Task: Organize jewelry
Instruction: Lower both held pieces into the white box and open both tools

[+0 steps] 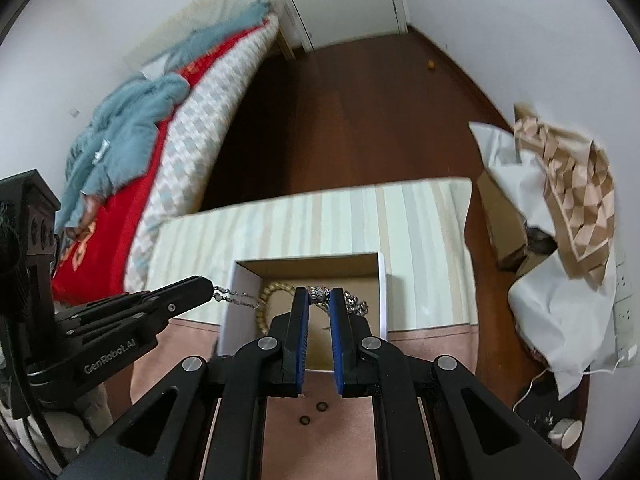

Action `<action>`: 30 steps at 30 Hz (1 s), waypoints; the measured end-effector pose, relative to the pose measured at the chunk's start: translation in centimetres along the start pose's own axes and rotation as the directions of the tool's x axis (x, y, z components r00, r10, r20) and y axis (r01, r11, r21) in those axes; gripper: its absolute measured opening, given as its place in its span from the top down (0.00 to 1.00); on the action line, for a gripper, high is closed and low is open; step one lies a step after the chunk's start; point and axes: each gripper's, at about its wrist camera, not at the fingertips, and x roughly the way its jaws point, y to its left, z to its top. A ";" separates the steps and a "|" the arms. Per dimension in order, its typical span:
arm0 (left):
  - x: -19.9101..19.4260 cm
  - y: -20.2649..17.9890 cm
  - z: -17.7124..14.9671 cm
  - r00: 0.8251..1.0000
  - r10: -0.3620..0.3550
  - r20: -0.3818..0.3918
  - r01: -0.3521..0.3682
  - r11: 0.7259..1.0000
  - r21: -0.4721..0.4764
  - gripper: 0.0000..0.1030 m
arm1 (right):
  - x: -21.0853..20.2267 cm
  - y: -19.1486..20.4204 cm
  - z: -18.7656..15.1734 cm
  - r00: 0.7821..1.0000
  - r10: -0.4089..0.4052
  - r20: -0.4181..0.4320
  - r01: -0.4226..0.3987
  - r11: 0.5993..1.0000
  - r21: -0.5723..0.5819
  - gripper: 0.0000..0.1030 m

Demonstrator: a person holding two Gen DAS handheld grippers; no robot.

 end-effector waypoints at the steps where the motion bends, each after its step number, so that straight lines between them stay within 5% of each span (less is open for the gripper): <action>1: 0.9 0.3 0.2 1.000 0.008 -0.018 -0.008 1.000 -0.001 0.99 | 1.0 -0.3 0.1 1.000 -0.005 -0.020 0.005 1.000 0.003 0.90; 7: 4.1 1.7 0.7 0.990 0.103 -0.096 -0.106 0.994 -0.035 0.97 | 5.3 -1.1 1.0 0.996 -0.055 -0.074 0.054 0.998 -0.016 0.90; 13: 4.0 2.3 1.0 0.981 0.176 -0.076 -0.181 0.981 -0.063 0.90 | 6.8 -1.0 2.6 0.993 -0.101 -0.057 0.099 0.994 -0.044 0.90; 15: 3.5 2.5 1.0 0.982 0.179 -0.057 -0.183 0.981 -0.068 0.80 | 7.1 -0.9 2.7 0.991 -0.113 -0.065 0.110 0.992 -0.054 0.89; 17: 3.0 2.6 0.8 0.977 0.210 -0.036 -0.212 0.975 -0.063 0.44 | 7.6 -0.8 2.3 0.990 -0.111 -0.092 0.105 0.993 -0.061 0.89; 18: 2.7 2.6 0.6 0.973 0.229 -0.018 -0.229 0.972 -0.057 0.36 | 7.9 -0.9 1.9 0.987 -0.109 -0.118 0.102 0.993 -0.064 0.89; 22: 1.8 2.5 0.1 0.961 0.275 0.013 -0.274 0.961 -0.045 0.27 | 9.1 -1.1 0.0 0.968 -0.113 -0.224 0.099 0.992 -0.074 0.88; 23: 1.4 2.5 -0.1 0.959 0.283 0.020 -0.282 0.958 -0.048 0.24 | 9.1 -1.2 -0.4 0.965 -0.107 -0.238 0.093 0.993 -0.068 0.84; 25: 0.9 2.4 -0.3 0.953 0.300 0.032 -0.298 0.953 -0.047 0.08 | 8.8 -1.2 -0.9 0.962 -0.115 -0.246 0.100 0.992 -0.072 0.51; 26: 0.5 2.4 -0.4 0.950 0.309 0.040 -0.307 0.951 -0.045 0.04 | 8.4 -1.3 -1.0 0.964 -0.117 -0.238 0.103 0.992 -0.070 0.45; 30: -1.0 2.5 -1.1 0.938 0.339 0.071 -0.336 0.940 -0.054 0.01 | 6.6 -1.2 -1.2 0.970 -0.135 -0.202 0.122 0.990 -0.073 0.42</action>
